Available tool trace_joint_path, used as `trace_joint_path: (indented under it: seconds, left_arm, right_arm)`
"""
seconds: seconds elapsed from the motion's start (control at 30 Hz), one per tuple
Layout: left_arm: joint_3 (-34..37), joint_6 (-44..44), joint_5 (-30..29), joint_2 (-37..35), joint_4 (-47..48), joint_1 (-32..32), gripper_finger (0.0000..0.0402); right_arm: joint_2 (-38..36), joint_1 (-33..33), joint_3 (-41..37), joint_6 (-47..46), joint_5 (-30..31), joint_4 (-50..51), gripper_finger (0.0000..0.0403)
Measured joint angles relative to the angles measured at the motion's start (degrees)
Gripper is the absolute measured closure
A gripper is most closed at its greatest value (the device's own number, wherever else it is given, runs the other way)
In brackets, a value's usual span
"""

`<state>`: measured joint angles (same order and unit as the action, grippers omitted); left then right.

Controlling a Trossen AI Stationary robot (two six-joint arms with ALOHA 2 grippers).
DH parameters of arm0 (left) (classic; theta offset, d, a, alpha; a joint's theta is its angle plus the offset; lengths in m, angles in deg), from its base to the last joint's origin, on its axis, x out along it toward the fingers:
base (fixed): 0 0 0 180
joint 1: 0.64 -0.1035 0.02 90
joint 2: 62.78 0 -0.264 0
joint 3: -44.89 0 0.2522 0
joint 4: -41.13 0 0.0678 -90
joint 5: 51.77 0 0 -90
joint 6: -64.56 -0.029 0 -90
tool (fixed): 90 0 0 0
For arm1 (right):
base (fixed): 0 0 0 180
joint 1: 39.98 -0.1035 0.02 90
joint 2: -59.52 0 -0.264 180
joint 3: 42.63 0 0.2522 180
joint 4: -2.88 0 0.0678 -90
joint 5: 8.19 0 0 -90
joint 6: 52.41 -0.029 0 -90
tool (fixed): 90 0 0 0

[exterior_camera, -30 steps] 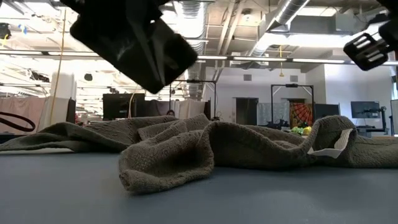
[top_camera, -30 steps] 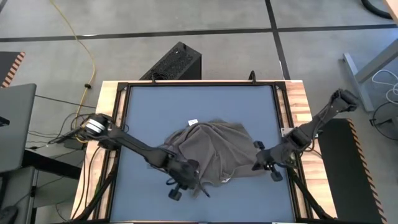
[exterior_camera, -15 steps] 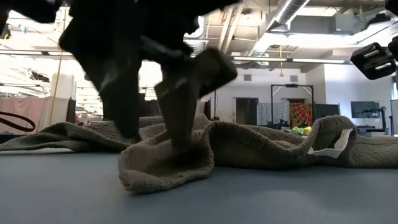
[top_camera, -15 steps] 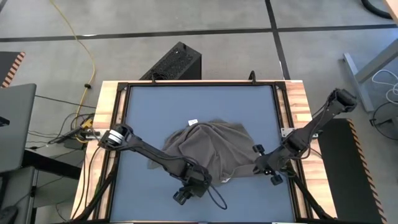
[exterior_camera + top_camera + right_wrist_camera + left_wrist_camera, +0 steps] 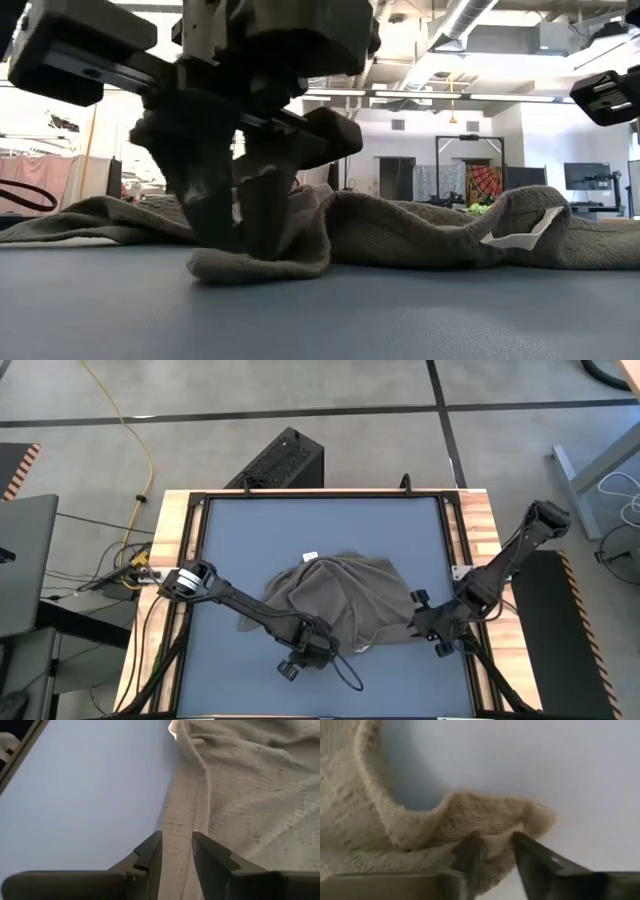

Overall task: Roll towel
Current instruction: Roll the grey towel

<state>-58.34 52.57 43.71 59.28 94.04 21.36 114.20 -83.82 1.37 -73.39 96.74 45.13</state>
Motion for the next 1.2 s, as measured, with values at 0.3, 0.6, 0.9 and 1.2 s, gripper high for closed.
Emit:
trace_joint_path:
  seconds: [0.3,0.6,0.9,1.2]
  left_arm:
    - [-3.62,2.83,0.71,0.0,3.92,-2.51,0.04]
    - [-6.51,-4.08,0.89,-0.1,9.53,-4.81,0.0401]
    - [-6.29,-8.14,2.18,-2.81,10.31,-7.17,0.0401]
    - [7.56,-7.02,5.91,-12.62,2.11,-9.84,0.0402]
  right_arm:
    - [2.87,-1.13,-0.02,-10.56,3.96,6.64,0.027]
    - [7.76,0.93,-0.04,-24.18,2.03,7.81,0.0242]
    - [9.51,0.89,-0.07,-30.66,-3.8,4.09,0.0216]
    - [9.51,0.89,-0.07,-33.68,-9.83,0.65,0.0307]
